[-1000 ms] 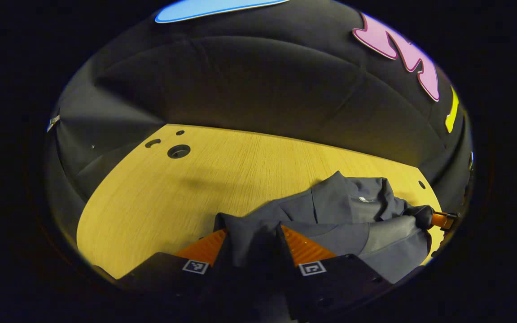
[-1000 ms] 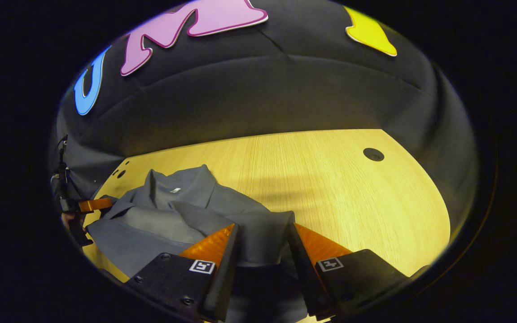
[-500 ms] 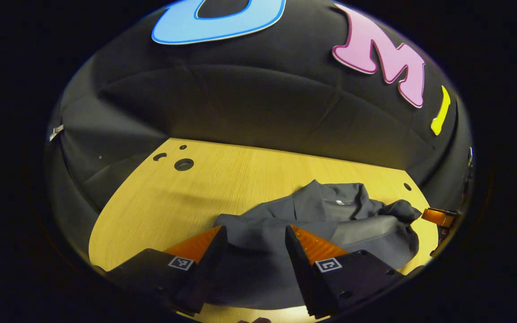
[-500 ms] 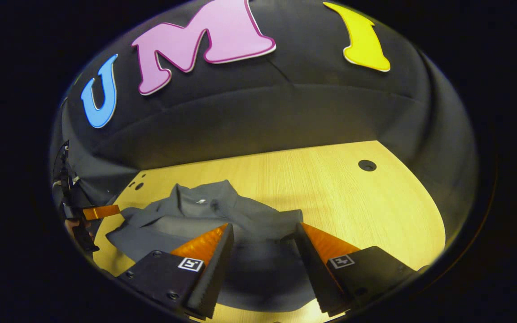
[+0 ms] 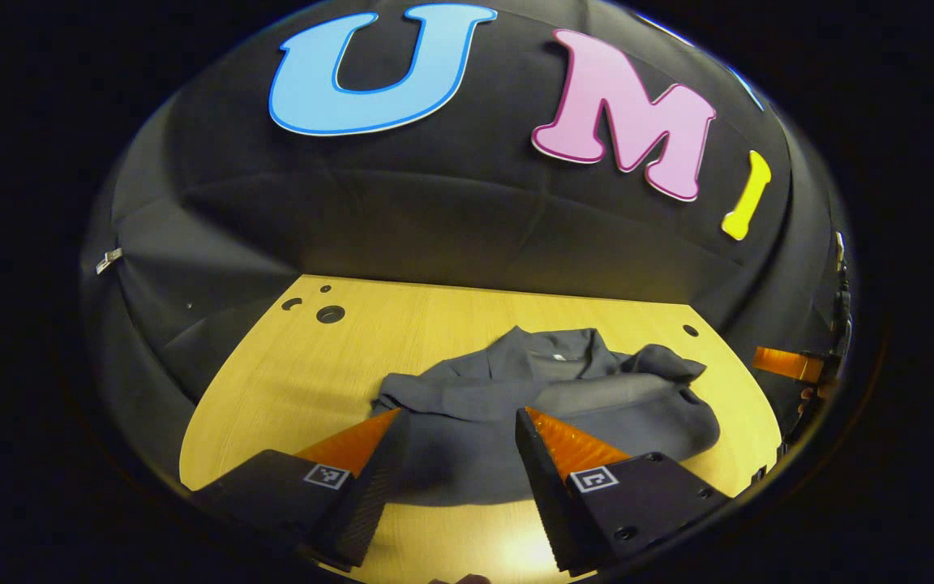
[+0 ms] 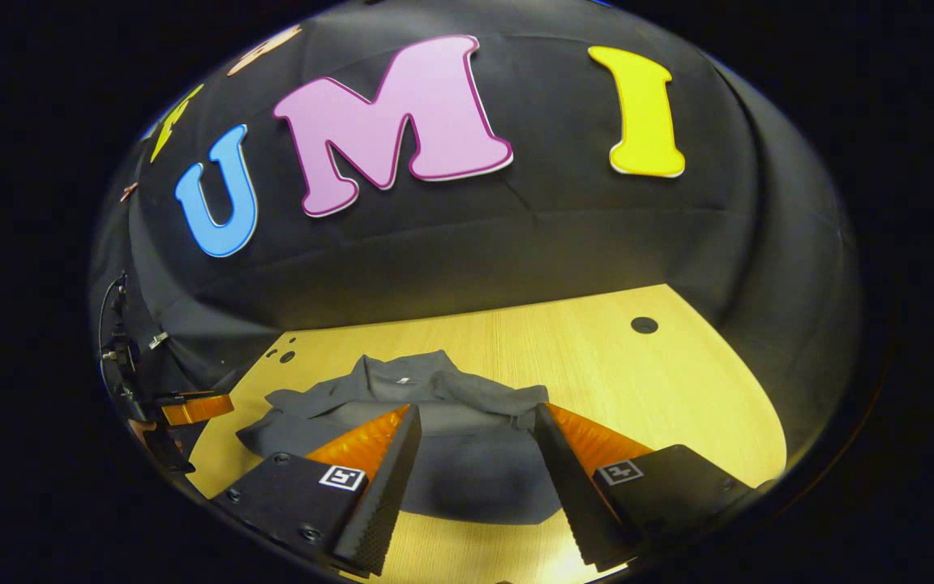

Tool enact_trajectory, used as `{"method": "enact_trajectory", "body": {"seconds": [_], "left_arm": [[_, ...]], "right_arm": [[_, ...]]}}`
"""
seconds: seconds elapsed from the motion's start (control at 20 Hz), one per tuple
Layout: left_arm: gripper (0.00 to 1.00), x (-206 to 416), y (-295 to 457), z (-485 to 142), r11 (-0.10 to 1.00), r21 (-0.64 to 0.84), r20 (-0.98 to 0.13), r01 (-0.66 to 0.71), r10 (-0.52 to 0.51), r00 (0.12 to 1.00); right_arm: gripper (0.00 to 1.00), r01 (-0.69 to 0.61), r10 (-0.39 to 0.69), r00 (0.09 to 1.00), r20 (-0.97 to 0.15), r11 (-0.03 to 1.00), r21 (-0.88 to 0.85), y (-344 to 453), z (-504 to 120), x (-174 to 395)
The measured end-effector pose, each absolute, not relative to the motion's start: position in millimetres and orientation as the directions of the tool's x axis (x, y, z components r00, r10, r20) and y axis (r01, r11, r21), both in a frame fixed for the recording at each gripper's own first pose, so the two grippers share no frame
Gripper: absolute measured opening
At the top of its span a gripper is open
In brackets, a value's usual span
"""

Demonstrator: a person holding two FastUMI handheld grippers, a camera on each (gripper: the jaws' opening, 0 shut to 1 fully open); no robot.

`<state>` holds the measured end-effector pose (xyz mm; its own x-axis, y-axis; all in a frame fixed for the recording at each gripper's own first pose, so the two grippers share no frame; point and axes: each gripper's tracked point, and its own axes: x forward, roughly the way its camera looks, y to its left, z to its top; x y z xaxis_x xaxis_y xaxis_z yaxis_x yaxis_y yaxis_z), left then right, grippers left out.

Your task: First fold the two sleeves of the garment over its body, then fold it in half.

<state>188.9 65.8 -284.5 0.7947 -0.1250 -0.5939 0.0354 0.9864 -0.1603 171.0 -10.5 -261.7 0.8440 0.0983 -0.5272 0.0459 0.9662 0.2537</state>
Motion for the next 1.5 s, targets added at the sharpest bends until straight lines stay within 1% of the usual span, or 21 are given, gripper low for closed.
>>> {"method": "enact_trajectory", "body": {"seconds": [0.2,0.45,0.65,0.75,0.85,1.15,1.5], "left_arm": [[0.83,149.6,56.7,-276.1,0.986,-0.149,-0.580,0.074,-0.148,0.801],[0.83,112.1,41.4,-256.7,0.982,-0.142,-0.561,0.126,-0.185,0.807],[0.83,90.3,32.8,-241.2,0.979,-0.125,-0.541,0.164,-0.206,0.816],[0.83,81.7,30.4,-241.8,0.978,-0.109,-0.535,0.179,-0.210,0.818],[0.83,72.8,26.8,-251.1,0.977,-0.099,-0.552,0.187,-0.211,0.806],[0.83,57.6,15.6,-264.3,0.974,-0.124,-0.573,0.192,-0.228,0.787],[0.83,59.5,18.2,-272.8,0.976,-0.140,-0.587,0.168,-0.218,0.779]], "right_arm": [[0.88,0.007,0.122,0.859,-0.498,0.969,0.248,0.4,-239.8,142.9],[0.88,-0.055,0.175,0.855,-0.488,0.967,0.250,18.5,-224.9,108.5],[0.88,-0.065,0.186,0.852,-0.490,0.965,0.255,26.9,-221.8,84.4],[0.88,-0.056,0.177,0.851,-0.494,0.967,0.250,28.1,-225.2,74.8],[0.88,-0.053,0.164,0.844,-0.510,0.973,0.225,26.9,-234.6,68.1],[0.88,-0.042,0.176,0.826,-0.535,0.967,0.253,35.1,-244.6,55.6],[0.88,-0.044,0.188,0.812,-0.552,0.964,0.263,40.1,-252.6,50.3]]}}
